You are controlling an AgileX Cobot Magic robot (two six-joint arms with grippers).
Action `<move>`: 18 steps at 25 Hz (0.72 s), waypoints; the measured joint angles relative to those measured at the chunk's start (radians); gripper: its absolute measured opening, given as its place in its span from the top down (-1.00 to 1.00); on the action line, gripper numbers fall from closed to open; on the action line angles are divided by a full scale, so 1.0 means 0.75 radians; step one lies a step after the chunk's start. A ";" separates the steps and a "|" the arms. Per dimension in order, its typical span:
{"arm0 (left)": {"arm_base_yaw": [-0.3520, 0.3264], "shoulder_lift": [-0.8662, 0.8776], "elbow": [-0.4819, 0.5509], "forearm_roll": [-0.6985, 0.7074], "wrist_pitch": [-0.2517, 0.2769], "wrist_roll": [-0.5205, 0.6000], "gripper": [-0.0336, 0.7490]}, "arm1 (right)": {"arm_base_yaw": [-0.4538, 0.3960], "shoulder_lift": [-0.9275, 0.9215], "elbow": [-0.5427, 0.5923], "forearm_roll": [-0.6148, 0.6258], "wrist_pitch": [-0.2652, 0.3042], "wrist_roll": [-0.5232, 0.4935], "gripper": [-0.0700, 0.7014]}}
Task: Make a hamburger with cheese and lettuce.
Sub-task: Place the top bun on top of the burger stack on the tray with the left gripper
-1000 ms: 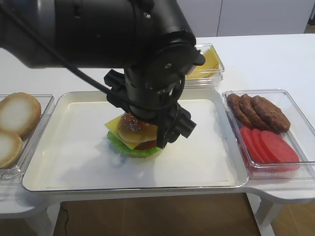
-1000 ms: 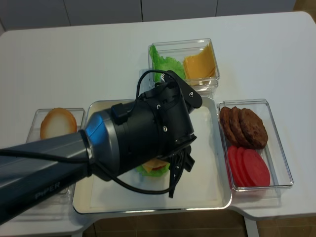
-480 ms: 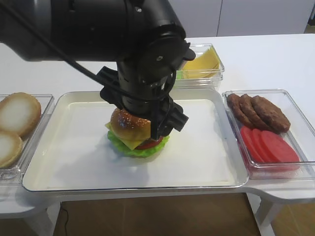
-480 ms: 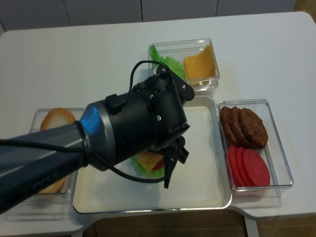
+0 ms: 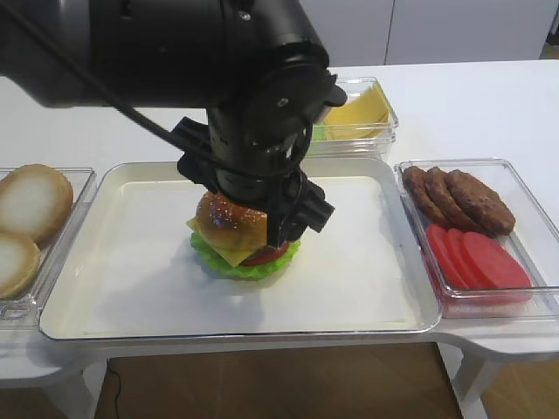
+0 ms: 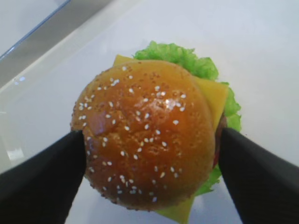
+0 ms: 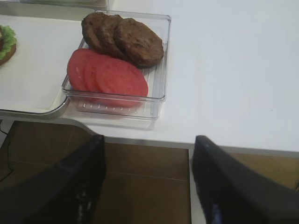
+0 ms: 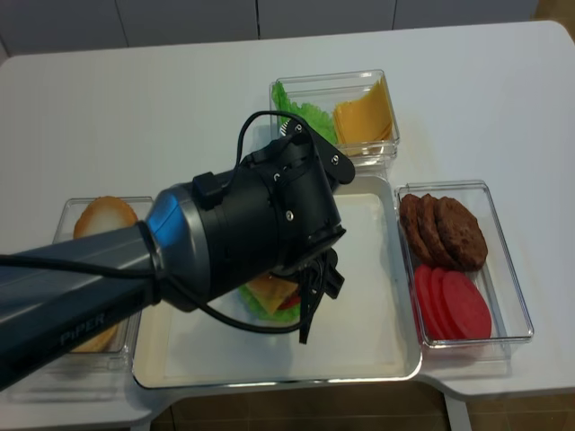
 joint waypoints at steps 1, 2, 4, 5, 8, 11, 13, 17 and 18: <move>0.000 0.000 -0.003 0.000 0.000 0.000 -0.82 | 0.000 0.000 0.000 0.000 0.000 0.000 -0.34; 0.000 -0.002 -0.005 0.000 0.000 0.003 -0.82 | 0.000 0.000 0.000 0.000 0.000 0.000 -0.34; 0.000 -0.012 -0.029 0.000 0.003 0.030 -0.82 | 0.000 0.000 0.000 0.000 0.000 0.000 -0.34; 0.000 -0.020 -0.043 -0.006 0.005 0.047 -0.82 | 0.000 0.000 0.000 0.000 0.000 0.000 -0.34; 0.011 -0.039 -0.095 -0.058 0.050 0.140 -0.82 | 0.000 0.000 0.000 0.000 0.000 0.000 -0.34; 0.061 -0.054 -0.146 -0.141 0.123 0.254 -0.82 | 0.000 0.000 0.000 0.000 0.000 0.003 -0.34; 0.115 -0.066 -0.160 -0.199 0.157 0.322 -0.82 | 0.000 0.000 0.000 0.000 0.000 0.005 -0.34; 0.244 -0.115 -0.160 -0.285 0.207 0.404 -0.79 | 0.000 0.000 0.000 0.000 0.000 0.006 -0.34; 0.284 -0.130 -0.160 -0.302 0.211 0.423 -0.77 | 0.000 0.000 0.000 0.000 0.000 0.006 -0.34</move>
